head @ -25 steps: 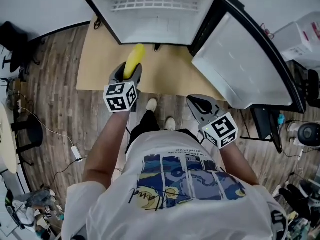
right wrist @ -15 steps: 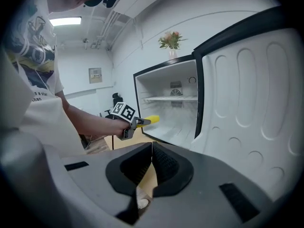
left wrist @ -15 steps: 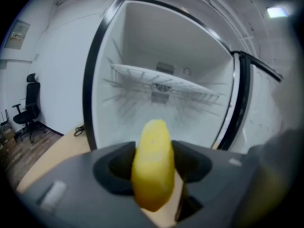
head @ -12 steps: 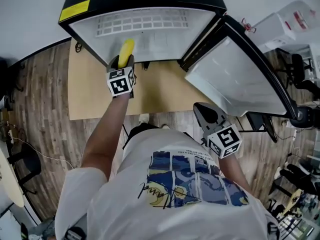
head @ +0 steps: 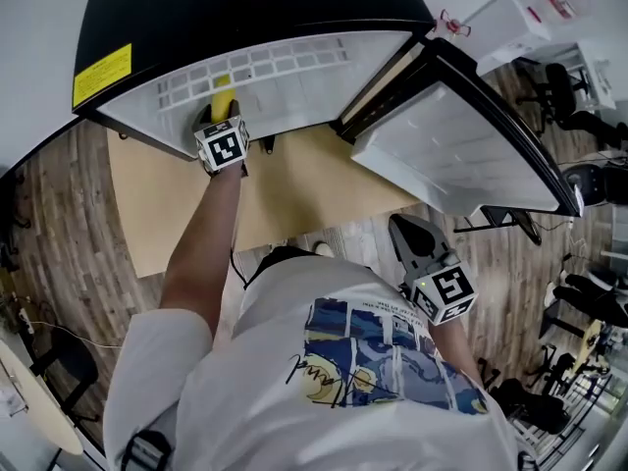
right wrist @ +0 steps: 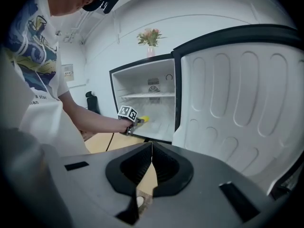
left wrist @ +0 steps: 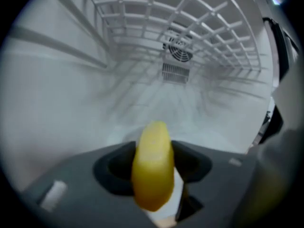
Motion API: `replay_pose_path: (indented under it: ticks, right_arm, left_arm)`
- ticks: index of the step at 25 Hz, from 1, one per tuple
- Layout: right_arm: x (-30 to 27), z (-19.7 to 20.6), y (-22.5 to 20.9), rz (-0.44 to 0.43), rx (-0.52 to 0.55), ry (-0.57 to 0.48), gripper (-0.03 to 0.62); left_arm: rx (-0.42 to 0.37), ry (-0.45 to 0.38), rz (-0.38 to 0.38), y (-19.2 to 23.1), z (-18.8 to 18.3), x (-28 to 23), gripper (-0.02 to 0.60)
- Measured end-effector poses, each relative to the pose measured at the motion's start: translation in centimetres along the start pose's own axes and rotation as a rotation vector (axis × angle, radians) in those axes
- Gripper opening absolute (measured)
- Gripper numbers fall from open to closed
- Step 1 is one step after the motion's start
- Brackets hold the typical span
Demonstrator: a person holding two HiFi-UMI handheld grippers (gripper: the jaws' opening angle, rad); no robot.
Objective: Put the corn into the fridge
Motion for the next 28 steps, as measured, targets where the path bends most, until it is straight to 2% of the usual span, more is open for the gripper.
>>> replay_pose_path:
  ticks: [6, 12, 21, 28]
  right_arm:
    - [0.8, 0.7, -0.5, 0.087, -0.063, 0.01, 0.012]
    - [1.1, 0.8, -0.4, 0.132, -0.085, 0.006, 0.012]
    - [1.6, 1.2, 0.3, 0.143, -0.088, 0.016, 0.012]
    - [1.6, 1.3, 0.7, 0.121, -0.074, 0.017, 0.012]
  left_arm:
    - [-0.032, 0.023, -0.019, 0.5, -0.4, -2.9, 0.241]
    - [-0.086, 0.071, -0.023, 0.0, 0.0, -4.1, 0.242]
    - [-0.13, 0.094, -0.034, -0.2, 0.4, -4.2, 0.249]
    - [-0.119, 0.107, -0.016, 0.0, 1.0, -4.0, 0.278]
Point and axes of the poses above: the fingertips, and each gripper's own axes: x backward along the fingers, y to its left, z out of its underside, the point moved 1 cm from there along x, backward along the fingers, and after that the axes turned 1 degree about y, right-handed, at the moved point
